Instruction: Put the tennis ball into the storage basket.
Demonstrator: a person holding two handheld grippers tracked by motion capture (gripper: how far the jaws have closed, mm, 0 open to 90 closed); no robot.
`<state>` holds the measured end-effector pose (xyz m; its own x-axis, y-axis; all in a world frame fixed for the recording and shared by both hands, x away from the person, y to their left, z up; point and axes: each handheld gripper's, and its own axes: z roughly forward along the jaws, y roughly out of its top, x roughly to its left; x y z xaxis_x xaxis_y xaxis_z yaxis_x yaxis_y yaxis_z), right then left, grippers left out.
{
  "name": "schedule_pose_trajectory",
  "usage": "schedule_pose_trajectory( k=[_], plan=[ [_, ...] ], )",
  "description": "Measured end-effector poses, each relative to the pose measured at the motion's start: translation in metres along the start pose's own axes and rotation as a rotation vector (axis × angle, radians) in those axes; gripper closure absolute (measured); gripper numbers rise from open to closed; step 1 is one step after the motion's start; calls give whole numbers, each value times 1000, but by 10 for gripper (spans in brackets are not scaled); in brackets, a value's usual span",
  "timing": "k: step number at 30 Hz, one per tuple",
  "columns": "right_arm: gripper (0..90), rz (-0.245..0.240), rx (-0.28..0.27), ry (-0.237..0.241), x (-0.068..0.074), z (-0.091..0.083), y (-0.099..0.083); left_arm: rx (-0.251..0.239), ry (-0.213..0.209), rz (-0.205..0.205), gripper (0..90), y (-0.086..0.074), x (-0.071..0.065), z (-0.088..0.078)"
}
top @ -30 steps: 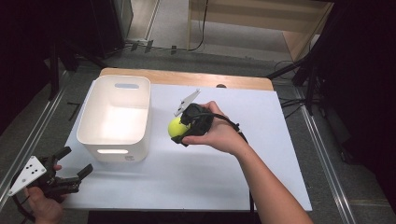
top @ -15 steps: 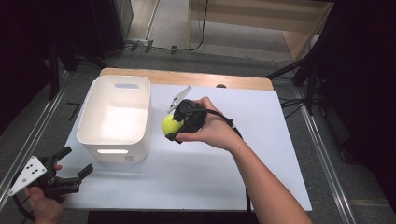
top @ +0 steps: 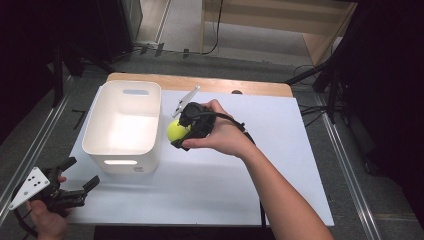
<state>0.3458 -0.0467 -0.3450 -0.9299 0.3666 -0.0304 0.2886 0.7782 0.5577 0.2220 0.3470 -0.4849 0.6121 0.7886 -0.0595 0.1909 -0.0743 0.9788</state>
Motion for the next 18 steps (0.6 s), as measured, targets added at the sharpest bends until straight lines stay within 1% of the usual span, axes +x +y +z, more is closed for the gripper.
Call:
schedule_pose_trajectory(
  k=[1,2,5,6,7,8,9,11,13,18],
  plan=[
    [239,6,1,0,1,0,1,2,0,3,0,0,0,0],
    [239,-1,1,-1,0,0,2,5,0,6,0,0,0,0],
    [239,-4,-2,-3,1,-1,7,6,-1,5,0,0,0,0],
    [239,-1,0,3,2,-1,8,6,-1,5,0,0,-1,0],
    [239,-3,-1,-2,2,-1,9,5,-1,5,0,0,0,0],
    [239,-8,-1,4,2,-1,10,5,-1,4,0,0,0,0],
    [239,-1,-4,8,2,-1,11,5,-2,4,0,0,0,0],
    [239,-10,-5,6,2,-2,14,6,0,4,0,0,-1,0],
    [239,-8,-8,10,2,-3,16,8,0,5,0,0,-1,0],
    [239,-14,-8,3,3,-5,23,7,-2,8,0,0,-1,1]
  ],
)
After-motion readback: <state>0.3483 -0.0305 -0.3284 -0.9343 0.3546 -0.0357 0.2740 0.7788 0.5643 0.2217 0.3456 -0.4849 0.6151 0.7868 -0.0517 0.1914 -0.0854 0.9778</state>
